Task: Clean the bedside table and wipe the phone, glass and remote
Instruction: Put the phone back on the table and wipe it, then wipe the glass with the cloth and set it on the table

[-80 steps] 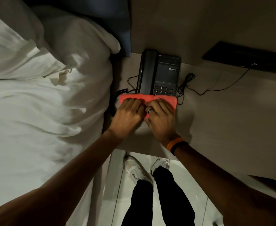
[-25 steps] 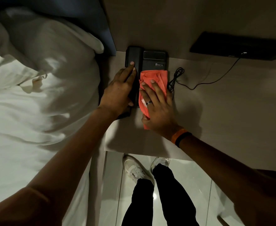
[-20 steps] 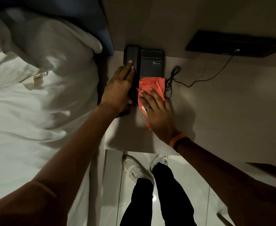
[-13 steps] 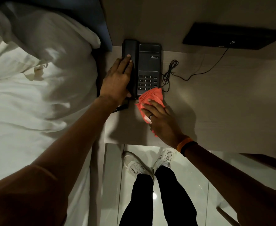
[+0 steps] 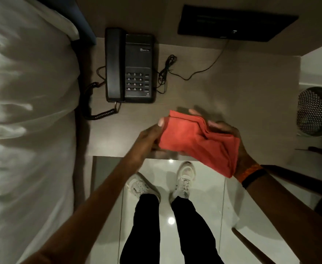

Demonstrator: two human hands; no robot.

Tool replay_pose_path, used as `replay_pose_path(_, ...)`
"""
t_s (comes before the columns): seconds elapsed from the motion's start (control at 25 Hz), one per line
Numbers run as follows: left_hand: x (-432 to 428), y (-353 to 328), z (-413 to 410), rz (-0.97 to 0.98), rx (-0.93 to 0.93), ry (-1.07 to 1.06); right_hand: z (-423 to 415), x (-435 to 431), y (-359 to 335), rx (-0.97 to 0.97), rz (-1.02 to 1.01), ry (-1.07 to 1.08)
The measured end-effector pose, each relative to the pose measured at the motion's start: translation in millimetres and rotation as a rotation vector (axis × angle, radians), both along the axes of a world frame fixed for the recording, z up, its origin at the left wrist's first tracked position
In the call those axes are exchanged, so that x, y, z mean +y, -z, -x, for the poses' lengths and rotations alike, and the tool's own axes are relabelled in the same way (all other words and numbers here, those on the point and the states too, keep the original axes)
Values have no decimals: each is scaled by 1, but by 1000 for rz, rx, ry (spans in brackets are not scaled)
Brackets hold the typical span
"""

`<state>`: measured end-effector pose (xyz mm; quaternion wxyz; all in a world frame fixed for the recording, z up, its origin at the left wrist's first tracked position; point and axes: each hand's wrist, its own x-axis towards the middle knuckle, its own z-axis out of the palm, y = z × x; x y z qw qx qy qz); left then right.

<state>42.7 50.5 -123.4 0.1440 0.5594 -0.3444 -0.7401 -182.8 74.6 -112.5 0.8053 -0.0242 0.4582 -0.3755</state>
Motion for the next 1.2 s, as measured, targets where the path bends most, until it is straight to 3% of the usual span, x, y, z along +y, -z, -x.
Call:
replay_pose_path(0.08, 21, 21, 24, -44, -51, -119, 30, 16, 17, -51, -148, 110)
replay_pose_path(0.16, 34, 38, 41, -1, -151, -227, 51, 26, 26, 31, -253, 223)
replay_pose_path(0.28, 39, 52, 58, 120, -428, -139, 74, 40, 45, 641, -134, 212)
replay_pose_path(0.36, 42, 43, 66, 263, -649, 2, 81, 48, 58, 1108, 75, 126)
replay_pose_path(0.48, 42, 35, 80, 829, -921, 327, 71, 55, 65, 1669, 673, -267)
replay_pose_path(0.56, 39, 48, 87, 1094, -843, 581, 49, 58, 72, 1730, 906, -577)
replay_pose_path(0.68, 40, 82, 79, 1070, -844, 922, 26, 71, 99, 1811, 963, -929)
replay_pose_path(0.76, 41, 93, 73, 1058, -862, 941, 22, 70, 106, 1825, 929, -979)
replay_pose_path(0.92, 48, 69, 45, 1013, -862, 613, -10, 46, 71, 1796, 932, -992)
replay_pose_path(1.04, 59, 30, -11, 894, -953, 271, -65, 19, 25, 1789, 1143, -1080)
replay_pose_path(1.2, 78, -41, -113, 824, -1182, -110, -201, -13, -28, 1437, 1460, -831)
